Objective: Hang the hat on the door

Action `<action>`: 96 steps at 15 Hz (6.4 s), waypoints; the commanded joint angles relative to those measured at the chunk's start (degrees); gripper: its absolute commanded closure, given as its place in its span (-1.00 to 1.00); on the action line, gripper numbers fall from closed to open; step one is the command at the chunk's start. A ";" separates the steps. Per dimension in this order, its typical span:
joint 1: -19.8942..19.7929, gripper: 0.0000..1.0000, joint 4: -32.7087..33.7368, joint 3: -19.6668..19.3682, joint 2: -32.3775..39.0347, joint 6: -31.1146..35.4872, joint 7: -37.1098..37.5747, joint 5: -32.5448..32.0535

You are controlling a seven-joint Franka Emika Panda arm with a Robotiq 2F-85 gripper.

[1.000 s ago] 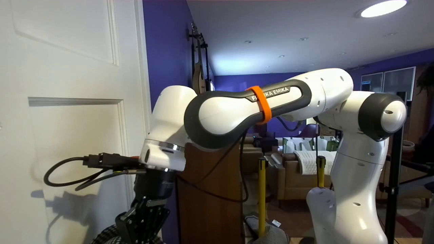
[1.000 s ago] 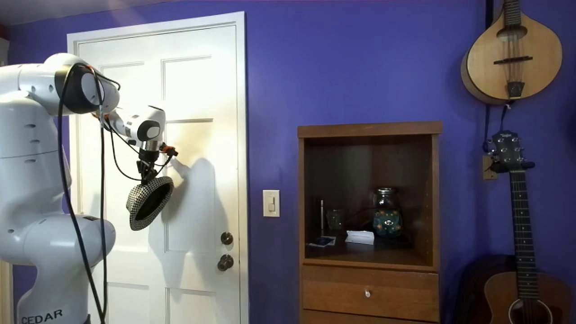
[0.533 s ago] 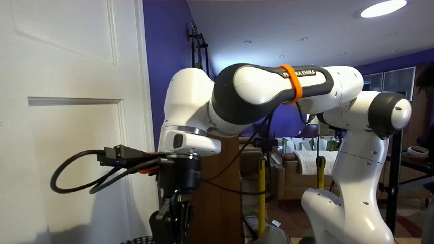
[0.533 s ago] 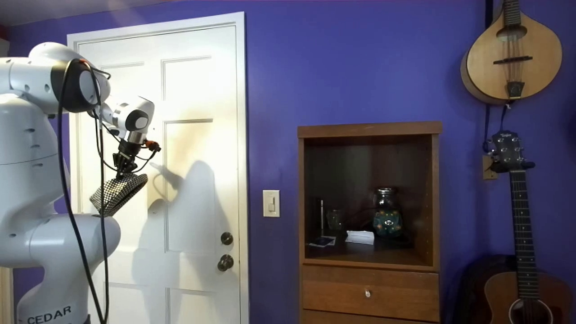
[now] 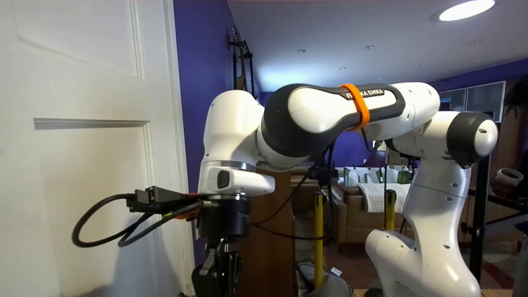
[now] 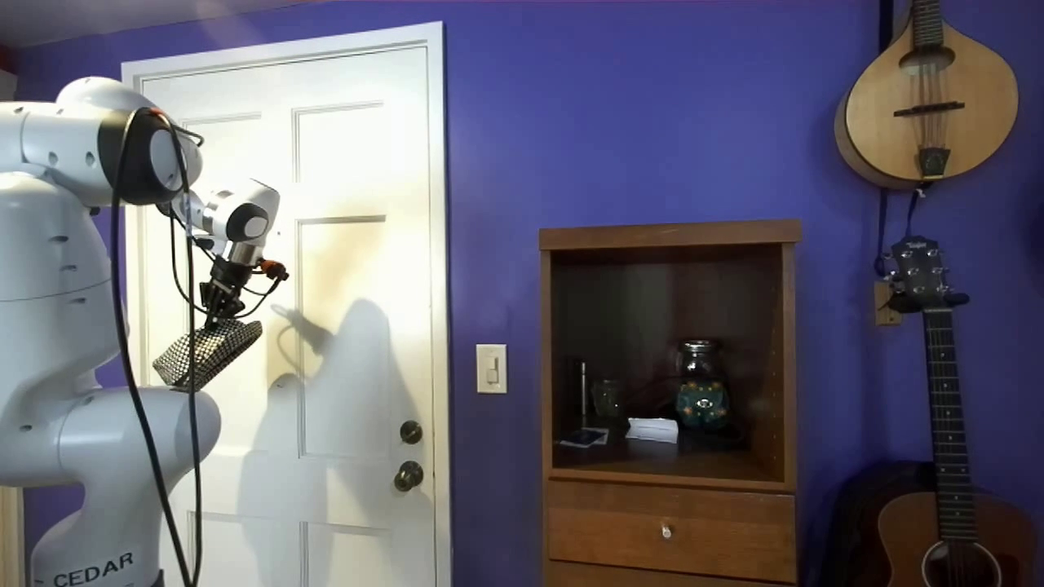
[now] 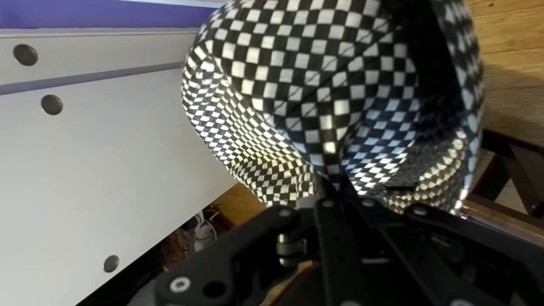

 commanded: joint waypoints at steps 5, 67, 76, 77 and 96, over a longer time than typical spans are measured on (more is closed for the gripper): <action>5.77 0.98 1.45 -4.40 4.02 3.63 -1.59 -3.90; -14.42 0.98 -1.86 19.79 22.42 27.29 1.16 -12.65; -15.74 0.98 -0.75 22.52 21.78 27.14 0.41 -11.13; -15.73 0.98 -0.74 22.67 21.58 27.07 0.69 -10.85; -17.83 0.98 -7.37 21.68 22.87 43.91 5.34 -23.49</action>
